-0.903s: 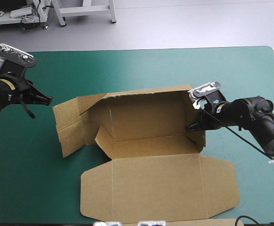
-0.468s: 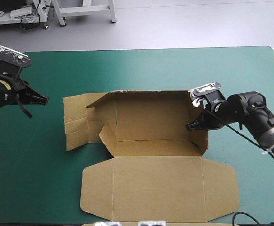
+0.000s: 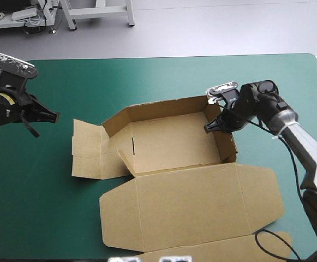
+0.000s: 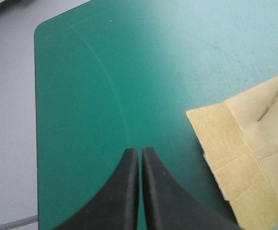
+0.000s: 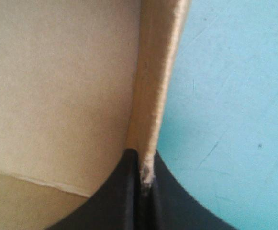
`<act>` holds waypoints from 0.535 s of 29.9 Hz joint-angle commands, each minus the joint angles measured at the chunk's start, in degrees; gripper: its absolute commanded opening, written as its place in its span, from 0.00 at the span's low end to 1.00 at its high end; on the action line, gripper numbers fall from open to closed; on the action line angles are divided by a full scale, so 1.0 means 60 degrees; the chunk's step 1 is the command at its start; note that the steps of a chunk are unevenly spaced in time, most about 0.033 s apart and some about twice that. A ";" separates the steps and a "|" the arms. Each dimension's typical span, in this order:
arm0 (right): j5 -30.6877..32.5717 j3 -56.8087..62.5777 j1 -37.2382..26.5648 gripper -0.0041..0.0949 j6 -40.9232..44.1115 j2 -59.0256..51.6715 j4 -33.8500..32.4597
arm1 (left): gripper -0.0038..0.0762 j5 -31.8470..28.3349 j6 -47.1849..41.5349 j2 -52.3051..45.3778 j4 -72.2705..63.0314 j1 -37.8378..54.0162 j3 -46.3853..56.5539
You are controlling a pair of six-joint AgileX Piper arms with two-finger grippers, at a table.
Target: Fold the box
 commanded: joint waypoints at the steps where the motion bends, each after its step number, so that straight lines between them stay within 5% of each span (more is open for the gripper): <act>1: 0.0495 -0.0322 -0.0024 0.02 -0.0165 0.0300 -0.0015 | 0.06 -0.0379 -0.0003 -0.0222 -0.0359 0.0003 -0.0311; 9: 0.0568 -0.0322 -0.0024 0.07 -0.0165 0.0539 -0.0012 | 0.06 -0.0124 0.0010 -0.0222 -0.0337 0.0003 -0.0311; 12: 0.0568 -0.0322 -0.0024 0.23 -0.0165 0.0539 0.0005 | 0.06 -0.0061 0.0010 -0.0222 -0.0337 0.0003 -0.0311; 16: 0.0568 -0.0322 -0.0024 0.58 -0.0182 0.0505 -0.0013 | 0.06 -0.0001 0.0010 -0.0222 -0.0337 0.0003 -0.0311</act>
